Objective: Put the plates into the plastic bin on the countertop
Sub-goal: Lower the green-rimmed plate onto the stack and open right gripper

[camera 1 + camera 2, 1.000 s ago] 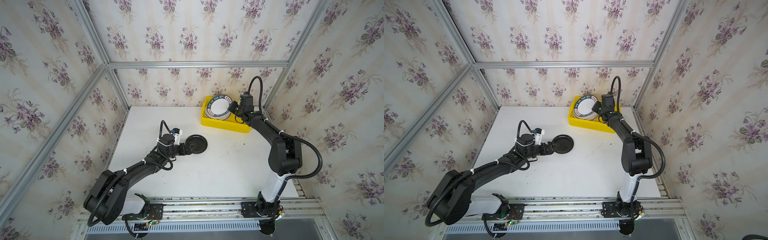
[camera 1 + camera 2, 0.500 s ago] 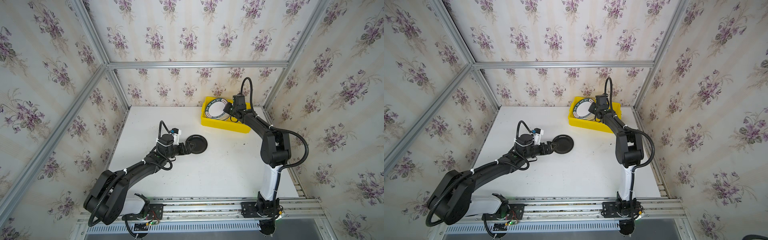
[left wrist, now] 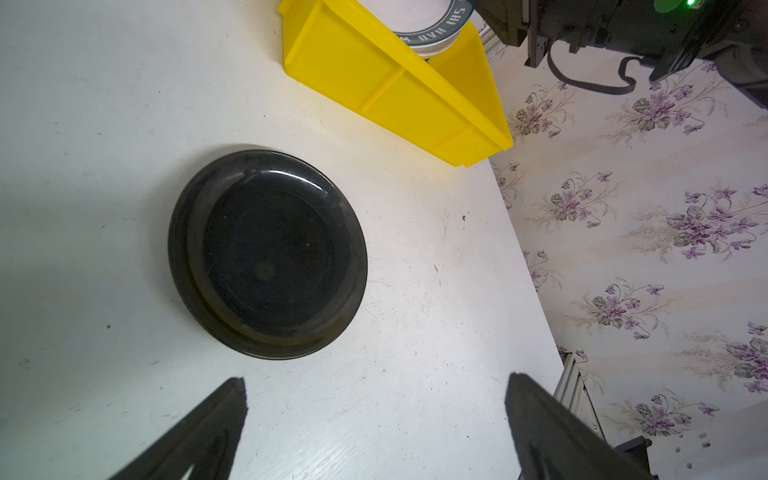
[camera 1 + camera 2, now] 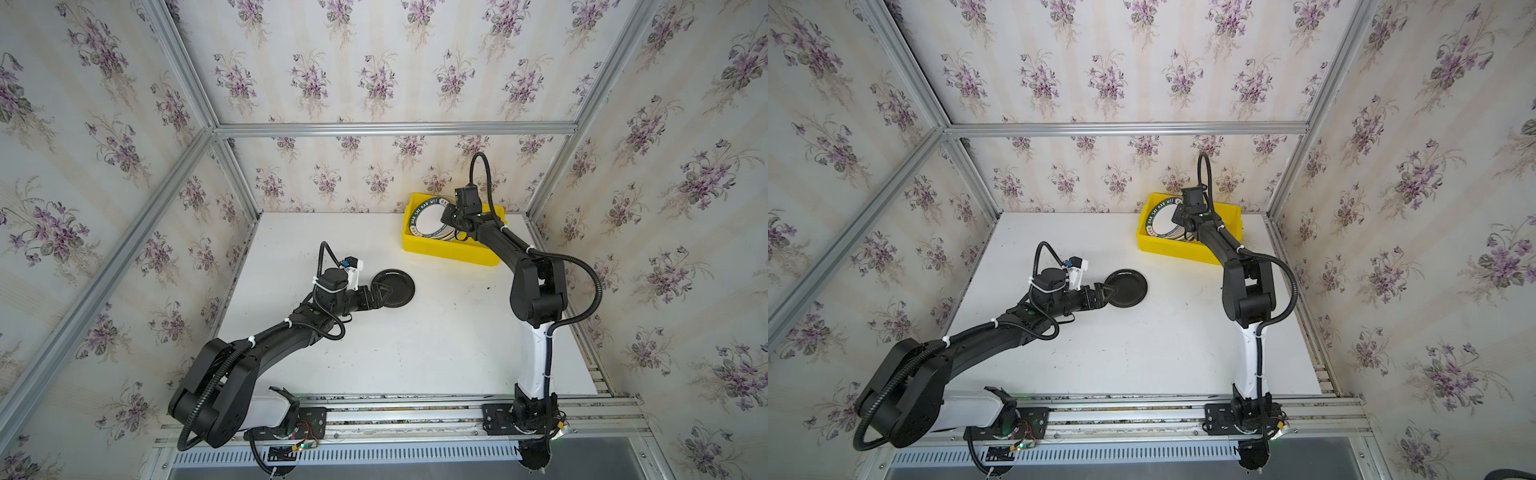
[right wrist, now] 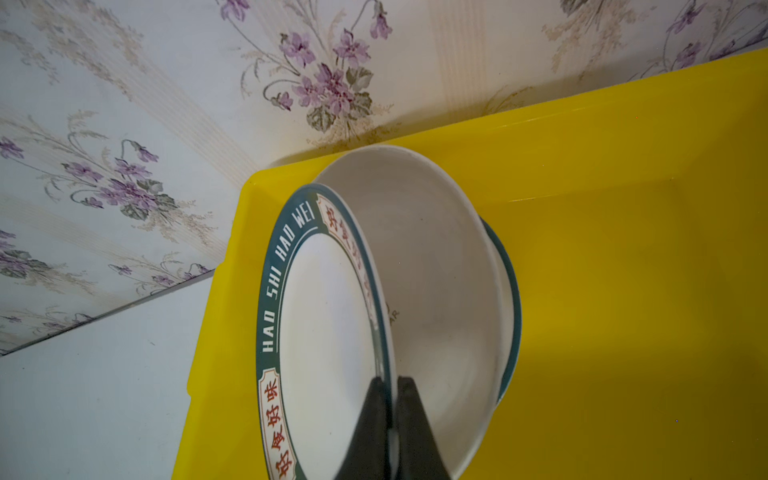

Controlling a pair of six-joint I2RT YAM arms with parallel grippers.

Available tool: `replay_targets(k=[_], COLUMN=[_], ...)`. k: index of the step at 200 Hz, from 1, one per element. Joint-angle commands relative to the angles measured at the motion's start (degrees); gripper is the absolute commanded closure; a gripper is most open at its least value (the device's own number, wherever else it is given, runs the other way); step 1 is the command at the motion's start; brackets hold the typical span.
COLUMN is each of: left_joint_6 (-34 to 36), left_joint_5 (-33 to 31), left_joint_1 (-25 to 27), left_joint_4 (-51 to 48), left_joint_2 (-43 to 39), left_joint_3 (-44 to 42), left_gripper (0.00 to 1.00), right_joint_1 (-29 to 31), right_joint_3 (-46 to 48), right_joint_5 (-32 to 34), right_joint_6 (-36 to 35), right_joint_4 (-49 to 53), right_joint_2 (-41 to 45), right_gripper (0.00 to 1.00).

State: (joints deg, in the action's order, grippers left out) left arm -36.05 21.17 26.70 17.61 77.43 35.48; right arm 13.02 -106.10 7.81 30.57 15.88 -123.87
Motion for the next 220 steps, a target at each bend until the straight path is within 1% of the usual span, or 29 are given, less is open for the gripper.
replay_targets(k=[1, 14, 20, 21, 25, 26, 29, 32, 43, 53, 58, 70, 86, 94, 117, 152, 192, 203, 220], left_joint_6=[0.0, 0.0, 0.0, 0.0, 0.1, 0.1, 0.0, 0.0, 0.0, -0.1, 0.0, 0.0, 0.2, 0.4, 0.6, 0.6, 1.0, 0.9, 1.6], left_joint_5=[0.6, 0.6, 0.7, 0.6, 0.6, 0.7, 0.6, 0.7, 0.7, 0.7, 0.6, 0.7, 0.7, 0.8, 0.4, -0.2, -1.2, -2.4, -3.7], left_joint_1=[-0.1, -0.1, -0.1, -0.1, -0.2, -0.2, -0.2, -0.2, -0.2, -0.2, -0.2, -0.2, -0.2, -0.3, -0.7, -0.9, -0.9, -0.9, -0.9], left_joint_4=[2.6, 2.6, 2.6, 2.6, 2.6, 2.6, 2.6, 2.6, 2.6, 2.6, 2.6, 2.6, 2.6, 2.6, 2.4, 2.3, 1.5, 0.7, 0.1], left_joint_2=[-0.2, -0.2, -0.2, -0.2, -0.2, -0.2, -0.3, -0.3, -0.3, -0.4, -0.3, -0.3, -0.1, -0.1, -0.3, -1.1, -1.7, -2.4, -4.7], left_joint_3=[-0.2, -0.2, -0.1, -0.1, -0.2, -0.2, -0.2, -0.2, -0.2, -0.2, -0.2, -0.2, -0.2, -0.1, -0.3, -0.7, -0.7, -0.8, -1.4], left_gripper=[0.01, 0.01, 0.01, 0.01, 0.01, 0.01, 0.01, 0.01, 0.01, 0.01, 0.01, 0.01, 0.01, 0.01, 0.01, 0.01, 0.01, 0.01, 0.01], right_joint_1=[0.7, 1.0, 1.2, 1.2, 1.3, 1.3, 1.3, 1.3, 1.4, 1.5, 1.5, 1.6, 1.7, 1.8, 2.6, 2.8, 2.8, 2.8, 2.8], right_joint_3=[-1.0, -0.9, -0.8, -0.8, -0.7, -0.7, -0.6, -0.6, -0.2, 0.5, 1.0, 2.6, 4.9, 5.6, 10.3, 21.5, 31.6, 34.8, 39.9], right_joint_5=[-0.3, 0.0, 0.2, 0.2, 0.2, 0.3, 0.2, 0.2, 0.2, 0.6, 0.8, 1.3, 1.4, 1.2, 3.2, 4.3, 5.3, 4.7, 2.1], right_joint_6=[-1.7, -2.2, -2.4, -2.4, -2.5, -2.5, -2.6, -2.6, -2.8, -3.1, -3.1, -3.4, -4.1, -5.0, -7.0, -6.8, -7.4, -8.0, -8.8], right_joint_4=[1.9, 1.7, 1.7, 1.7, 1.7, 1.7, 1.6, 1.5, 1.3, 1.1, 0.9, 0.0, -0.8, -0.6, -1.9, -8.0, -9.9, -11.2, -13.7], right_joint_2=[-0.4, -0.2, -0.1, 0.0, 0.1, 0.1, 0.2, 0.4, 1.1, 1.9, 2.5, 4.0, 6.7, 8.2, 13.7, 23.4, 32.6, 35.1, 39.7], right_gripper=[0.9, 0.78, 0.69, 0.69, 0.61, 0.61, 0.55, 0.52, 0.41, 0.34, 0.25, 0.16, 0.08, 0.01, 0.01, 0.01, 0.01, 0.01, 0.01])
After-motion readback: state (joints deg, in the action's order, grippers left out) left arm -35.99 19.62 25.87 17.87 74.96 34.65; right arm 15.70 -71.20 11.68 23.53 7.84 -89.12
